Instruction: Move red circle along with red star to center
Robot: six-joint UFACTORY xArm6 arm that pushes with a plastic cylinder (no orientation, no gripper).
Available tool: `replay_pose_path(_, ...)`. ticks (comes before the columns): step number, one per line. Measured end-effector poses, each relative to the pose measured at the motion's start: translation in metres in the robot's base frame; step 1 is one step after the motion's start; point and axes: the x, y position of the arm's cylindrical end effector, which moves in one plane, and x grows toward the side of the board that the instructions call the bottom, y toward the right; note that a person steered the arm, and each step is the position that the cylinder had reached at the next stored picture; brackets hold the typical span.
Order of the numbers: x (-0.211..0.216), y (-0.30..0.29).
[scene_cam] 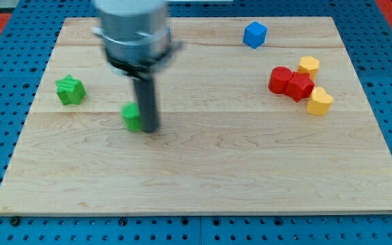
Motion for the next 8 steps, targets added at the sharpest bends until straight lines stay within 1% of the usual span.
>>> replay_pose_path(1, -0.032, -0.073)
replay_pose_path(2, 0.001, 0.017)
replay_pose_path(3, 0.029, 0.162)
replay_pose_path(4, 0.033, 0.314)
replay_pose_path(5, -0.002, 0.449)
replay_pose_path(6, -0.059, 0.373)
replay_pose_path(7, -0.067, 0.290)
replay_pose_path(8, -0.065, 0.278)
